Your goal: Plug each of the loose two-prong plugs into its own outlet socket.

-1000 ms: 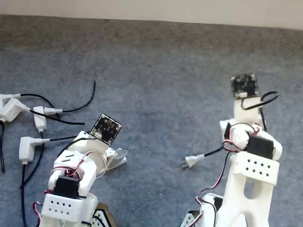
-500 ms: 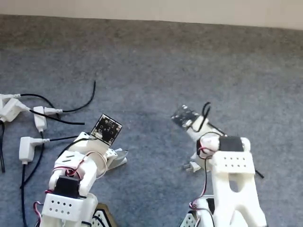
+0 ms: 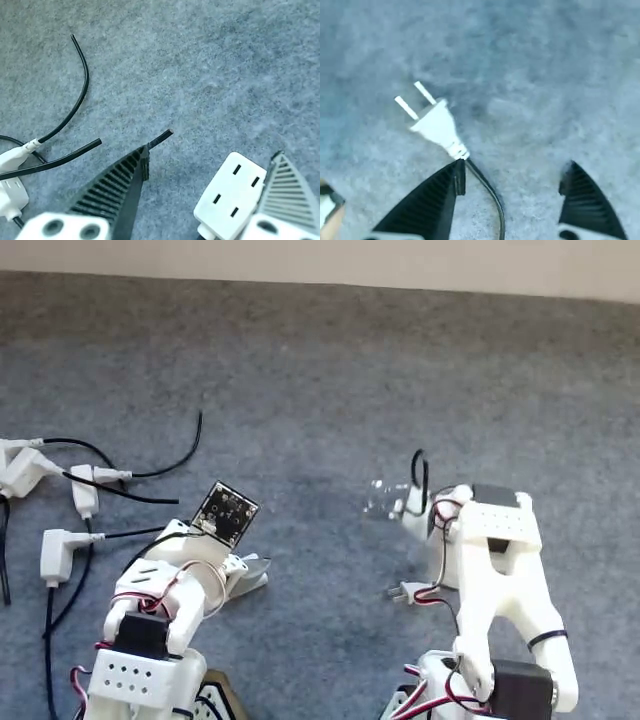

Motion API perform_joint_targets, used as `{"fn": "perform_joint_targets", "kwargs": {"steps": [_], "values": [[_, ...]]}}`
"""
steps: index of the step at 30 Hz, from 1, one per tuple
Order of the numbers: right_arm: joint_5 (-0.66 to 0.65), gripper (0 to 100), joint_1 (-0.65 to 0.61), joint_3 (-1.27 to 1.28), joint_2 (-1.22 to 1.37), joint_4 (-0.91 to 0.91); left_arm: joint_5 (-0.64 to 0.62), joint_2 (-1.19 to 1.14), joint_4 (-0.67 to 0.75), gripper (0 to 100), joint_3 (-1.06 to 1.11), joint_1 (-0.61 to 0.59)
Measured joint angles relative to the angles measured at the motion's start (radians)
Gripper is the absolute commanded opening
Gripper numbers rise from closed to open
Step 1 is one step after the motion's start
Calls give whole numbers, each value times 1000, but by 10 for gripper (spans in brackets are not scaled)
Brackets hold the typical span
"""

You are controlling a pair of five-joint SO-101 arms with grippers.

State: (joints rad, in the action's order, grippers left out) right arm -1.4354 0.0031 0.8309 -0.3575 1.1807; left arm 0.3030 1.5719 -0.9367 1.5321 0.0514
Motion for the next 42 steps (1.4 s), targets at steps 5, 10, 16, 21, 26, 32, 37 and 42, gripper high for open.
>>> {"fn": "perform_joint_targets", "kwargs": {"steps": [5,10,16,21,26,32,37,42], "values": [[-117,303,6,18,0,55,0,0,0,358,0,0],[-138,303,5,18,0,114,0,0,0,358,0,0],[-140,303,-46,40,0,167,0,0,0,358,0,0],[-115,276,-129,129,0,112,0,0,0,358,0,0],[-63,166,-164,183,-5,-12,0,0,5,358,9,0],[-63,2,-164,181,-5,-57,0,0,44,358,31,-2],[-63,6,-152,186,-3,-57,0,0,46,358,34,-2],[-63,23,-115,186,-3,-57,0,0,46,358,34,-2]]}}
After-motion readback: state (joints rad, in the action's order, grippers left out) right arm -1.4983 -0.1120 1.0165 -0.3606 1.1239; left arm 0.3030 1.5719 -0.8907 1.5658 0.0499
